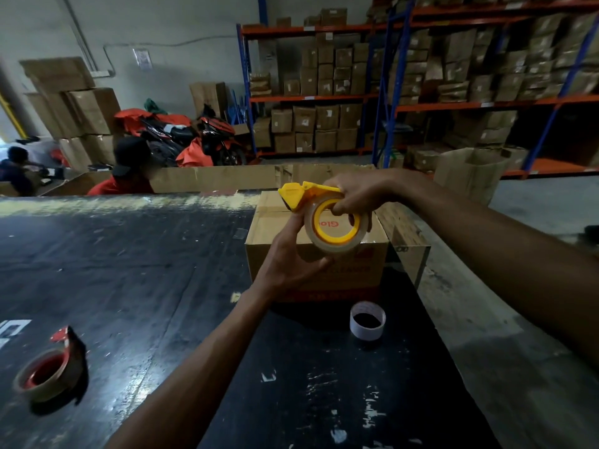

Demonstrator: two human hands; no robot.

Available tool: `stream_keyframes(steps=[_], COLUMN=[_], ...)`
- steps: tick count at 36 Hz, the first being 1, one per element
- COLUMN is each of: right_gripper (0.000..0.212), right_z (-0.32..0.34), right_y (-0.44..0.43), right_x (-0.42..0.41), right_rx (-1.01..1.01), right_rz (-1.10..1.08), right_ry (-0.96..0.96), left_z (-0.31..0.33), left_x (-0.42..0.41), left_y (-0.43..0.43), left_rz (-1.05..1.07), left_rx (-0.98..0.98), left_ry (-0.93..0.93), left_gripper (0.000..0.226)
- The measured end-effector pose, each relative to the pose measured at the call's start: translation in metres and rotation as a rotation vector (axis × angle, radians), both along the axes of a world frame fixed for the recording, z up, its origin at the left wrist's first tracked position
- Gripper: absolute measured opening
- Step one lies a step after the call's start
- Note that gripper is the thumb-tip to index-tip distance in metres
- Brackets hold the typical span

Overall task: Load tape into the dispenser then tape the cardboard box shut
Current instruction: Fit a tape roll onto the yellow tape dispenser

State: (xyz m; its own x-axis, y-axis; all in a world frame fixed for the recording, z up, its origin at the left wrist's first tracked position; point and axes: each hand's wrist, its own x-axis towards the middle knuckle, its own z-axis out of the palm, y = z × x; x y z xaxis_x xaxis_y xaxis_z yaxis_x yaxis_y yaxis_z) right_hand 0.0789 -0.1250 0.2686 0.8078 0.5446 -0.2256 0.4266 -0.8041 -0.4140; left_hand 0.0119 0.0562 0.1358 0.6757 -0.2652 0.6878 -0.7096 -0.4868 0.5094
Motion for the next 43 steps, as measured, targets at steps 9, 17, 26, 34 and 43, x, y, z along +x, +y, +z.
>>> stream_keyframes(steps=[9, 17, 26, 34, 43], right_gripper=[0.020, 0.020, 0.009, 0.017, 0.018], right_z=[-0.004, 0.007, 0.017, 0.015, 0.010], right_y=[0.004, 0.007, 0.004, 0.001, 0.006], right_x=[0.000, -0.003, -0.008, -0.007, -0.005], right_rx=[0.141, 0.070, -0.003, 0.063, 0.126], right_rz=[-0.037, 0.005, 0.003, -0.015, -0.001], right_ry=[-0.050, -0.034, -0.054, -0.038, -0.062], left_z=[-0.007, -0.002, 0.008, 0.009, 0.002], left_x=[-0.009, -0.012, -0.012, -0.012, -0.019], left_y=[-0.012, -0.014, 0.004, -0.004, -0.022], left_rz=[0.199, 0.163, 0.061, 0.122, 0.204], left_rx=[-0.210, -0.168, -0.025, -0.082, -0.305], left_ry=[-0.033, -0.061, -0.071, -0.087, -0.071], left_gripper=[0.095, 0.099, 0.093, 0.093, 0.098])
